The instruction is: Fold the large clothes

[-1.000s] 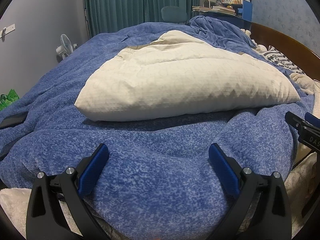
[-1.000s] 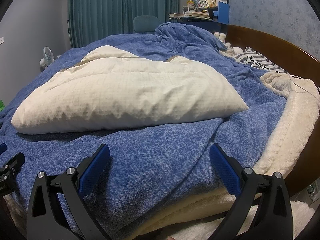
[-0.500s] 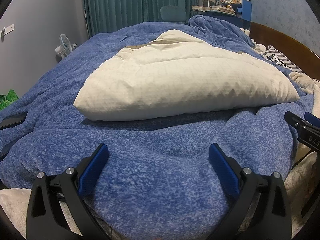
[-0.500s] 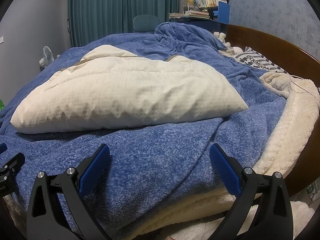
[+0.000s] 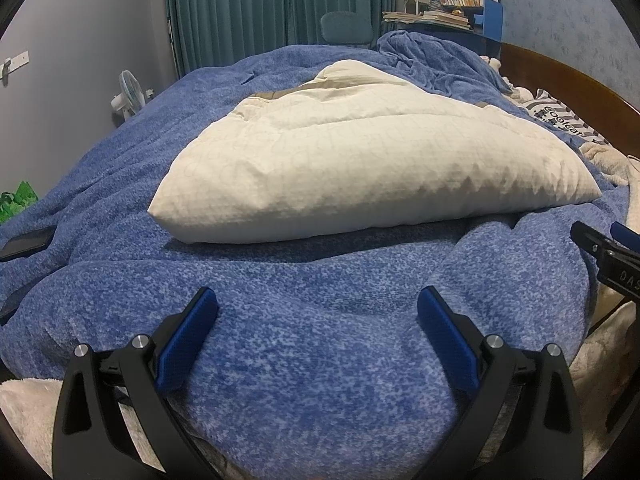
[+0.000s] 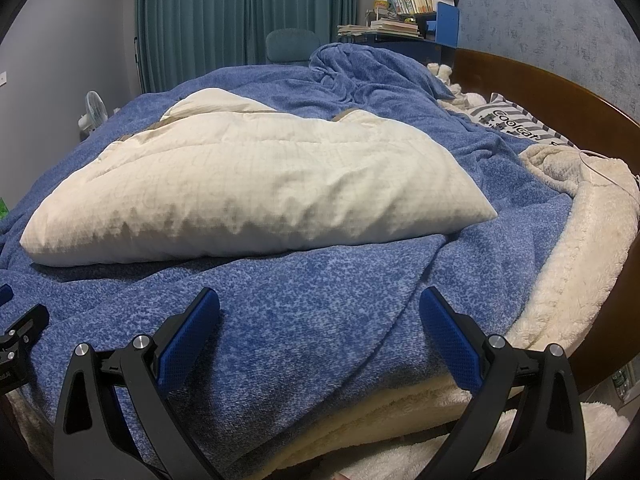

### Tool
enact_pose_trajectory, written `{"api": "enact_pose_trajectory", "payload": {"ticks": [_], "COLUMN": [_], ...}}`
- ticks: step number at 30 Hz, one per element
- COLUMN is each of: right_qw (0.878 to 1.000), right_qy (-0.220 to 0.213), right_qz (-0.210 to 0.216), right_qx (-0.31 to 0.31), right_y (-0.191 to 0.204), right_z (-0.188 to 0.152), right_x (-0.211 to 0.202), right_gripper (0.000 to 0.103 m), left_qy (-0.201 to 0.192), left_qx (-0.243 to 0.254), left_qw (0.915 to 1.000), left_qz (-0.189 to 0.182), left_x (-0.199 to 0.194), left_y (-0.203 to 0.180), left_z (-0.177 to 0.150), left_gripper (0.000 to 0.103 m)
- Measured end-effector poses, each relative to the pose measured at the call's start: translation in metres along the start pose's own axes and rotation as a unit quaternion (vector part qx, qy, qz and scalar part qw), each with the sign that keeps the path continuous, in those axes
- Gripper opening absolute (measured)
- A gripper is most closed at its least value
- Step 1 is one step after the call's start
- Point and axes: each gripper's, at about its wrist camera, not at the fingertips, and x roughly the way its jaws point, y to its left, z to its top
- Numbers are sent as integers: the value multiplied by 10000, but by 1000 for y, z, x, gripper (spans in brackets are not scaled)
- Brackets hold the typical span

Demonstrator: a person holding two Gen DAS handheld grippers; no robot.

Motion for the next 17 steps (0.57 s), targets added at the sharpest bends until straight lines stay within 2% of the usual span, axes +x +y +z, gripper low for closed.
{"api": "enact_pose_trajectory", "payload": {"ticks": [7,14,17], "right_qw": [10000,10000,9996], "right_qy": [5,28,125], "right_qz": [-2,7,125], "right_qx": [-4,15,208], "right_y": [-1,-2,-11], "right_z": [-2,-2,-3], "right_x": [0,0,0], "right_gripper": [96,96,96], "left_qy": [20,275,405], "left_qx": [72,-8,-66], "left_qw": [10000,9996,9991], "left_qz": [-30,-53,-145], "left_x": [3,11,8], "left_y": [3,5,8], "left_z": [0,6,11], "left_gripper": [96,96,96]}}
